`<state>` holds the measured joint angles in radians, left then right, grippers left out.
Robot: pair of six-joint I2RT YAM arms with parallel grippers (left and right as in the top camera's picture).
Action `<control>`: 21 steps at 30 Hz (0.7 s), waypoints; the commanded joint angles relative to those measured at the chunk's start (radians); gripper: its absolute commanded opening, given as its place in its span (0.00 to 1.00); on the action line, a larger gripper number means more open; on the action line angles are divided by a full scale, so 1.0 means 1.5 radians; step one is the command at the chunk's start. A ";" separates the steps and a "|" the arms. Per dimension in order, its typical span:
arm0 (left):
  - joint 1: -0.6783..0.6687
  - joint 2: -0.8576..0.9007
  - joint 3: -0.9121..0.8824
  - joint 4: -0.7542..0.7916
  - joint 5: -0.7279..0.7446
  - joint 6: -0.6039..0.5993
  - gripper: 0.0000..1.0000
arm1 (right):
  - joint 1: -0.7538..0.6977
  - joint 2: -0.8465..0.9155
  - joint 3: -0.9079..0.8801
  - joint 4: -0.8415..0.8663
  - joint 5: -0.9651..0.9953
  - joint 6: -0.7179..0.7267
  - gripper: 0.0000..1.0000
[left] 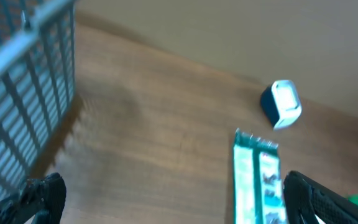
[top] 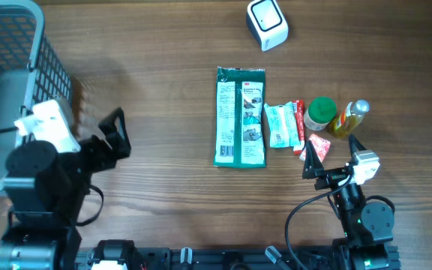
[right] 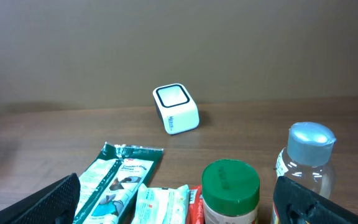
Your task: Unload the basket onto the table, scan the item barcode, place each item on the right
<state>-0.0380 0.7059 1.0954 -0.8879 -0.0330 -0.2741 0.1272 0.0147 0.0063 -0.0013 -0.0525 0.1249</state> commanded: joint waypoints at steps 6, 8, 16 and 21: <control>0.000 -0.173 -0.193 0.049 0.023 0.001 1.00 | -0.003 -0.007 -0.001 0.002 -0.006 -0.012 1.00; 0.000 -0.217 -0.221 0.111 0.054 0.001 1.00 | -0.003 -0.007 -0.001 0.002 -0.006 -0.012 1.00; 0.000 -0.381 -0.334 0.423 0.119 0.001 1.00 | -0.003 -0.007 -0.001 0.002 -0.006 -0.012 1.00; 0.000 -0.462 -0.425 0.604 0.119 0.001 1.00 | -0.003 -0.007 -0.001 0.002 -0.006 -0.012 1.00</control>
<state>-0.0380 0.0753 0.5385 -0.0814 0.1265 -0.2745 0.1272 0.0147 0.0063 -0.0010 -0.0525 0.1249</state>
